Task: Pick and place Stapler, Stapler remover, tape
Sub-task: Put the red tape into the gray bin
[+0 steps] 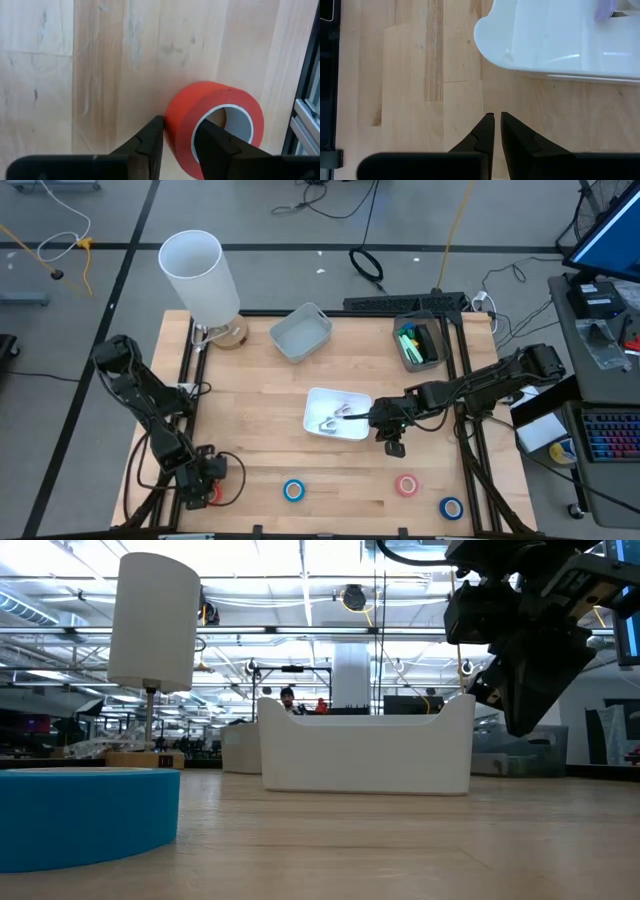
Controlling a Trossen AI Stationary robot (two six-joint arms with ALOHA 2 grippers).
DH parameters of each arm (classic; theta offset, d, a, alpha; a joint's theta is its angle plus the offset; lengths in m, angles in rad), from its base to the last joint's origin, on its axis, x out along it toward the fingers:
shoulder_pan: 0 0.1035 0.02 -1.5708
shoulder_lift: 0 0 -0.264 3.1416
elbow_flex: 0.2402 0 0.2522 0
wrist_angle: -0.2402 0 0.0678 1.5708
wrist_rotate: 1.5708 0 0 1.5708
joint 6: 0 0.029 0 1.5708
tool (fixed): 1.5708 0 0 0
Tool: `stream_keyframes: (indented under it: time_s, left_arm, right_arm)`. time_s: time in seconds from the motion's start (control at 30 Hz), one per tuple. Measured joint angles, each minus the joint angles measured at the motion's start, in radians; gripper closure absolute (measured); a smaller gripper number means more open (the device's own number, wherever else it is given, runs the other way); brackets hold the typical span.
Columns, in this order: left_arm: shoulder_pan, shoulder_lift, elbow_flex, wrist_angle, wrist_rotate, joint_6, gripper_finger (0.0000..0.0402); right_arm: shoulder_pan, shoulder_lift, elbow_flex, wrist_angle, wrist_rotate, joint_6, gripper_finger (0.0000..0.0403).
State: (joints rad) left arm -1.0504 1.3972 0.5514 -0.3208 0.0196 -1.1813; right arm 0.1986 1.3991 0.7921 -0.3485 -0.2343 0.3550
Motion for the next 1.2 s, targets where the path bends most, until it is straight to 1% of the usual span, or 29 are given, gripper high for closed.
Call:
stream_keyframes:
  time_s: [0.13, 0.4, 0.5, 0.63, 0.7, 0.83, 0.9, 1.03, 1.2]
  left_arm:
    - [0.0, 0.0, 0.0, 0.005, -0.007, 0.02, 0.0295]
    - [0.001, -0.001, 0.002, 0.006, -0.021, -0.05, 0.0297]
    - [0.006, -0.001, 0.002, 0.008, -0.021, -0.066, 0.0316]
    - [0.034, -0.01, 0.0, 0.032, -0.019, -0.114, 0.0366]
    - [0.061, -0.018, 0.002, 0.046, -0.05, -0.133, 0.0367]
    - [0.126, -0.059, 0.025, 0.065, -0.057, -0.138, 0.0367]
    - [0.167, -0.083, 0.04, 0.059, -0.089, -0.117, 0.0367]
    - [0.248, -0.134, 0.076, 0.06, -0.127, -0.017, 0.0367]
    - [0.359, -0.205, 0.109, 0.061, -0.138, 0.114, 0.0367]
  right_arm:
    - [0.0, 0.0, 0.0, 0.0, 0.001, 0.0, 0.038]
    - [0.0, 0.0, 0.0, 0.0, 0.002, 0.0, 0.0381]
    - [0.0, 0.0, 0.0, 0.0, 0.002, 0.0, 0.0381]
    - [0.0, 0.0, 0.0, 0.0, 0.0, 0.0, 0.0381]
    - [0.0, 0.0, 0.0, 0.0, -0.001, 0.002, 0.0381]
    - [0.0, 0.0, 0.0, 0.003, -0.002, 0.048, 0.0381]
    - [0.0, 0.0, 0.0, 0.022, -0.002, 0.066, 0.0381]
    - [0.0, -0.028, 0.0, 0.089, -0.002, 0.079, 0.0381]
    - [-0.001, -0.145, 0.0, 0.082, 0.018, 0.12, 0.0381]
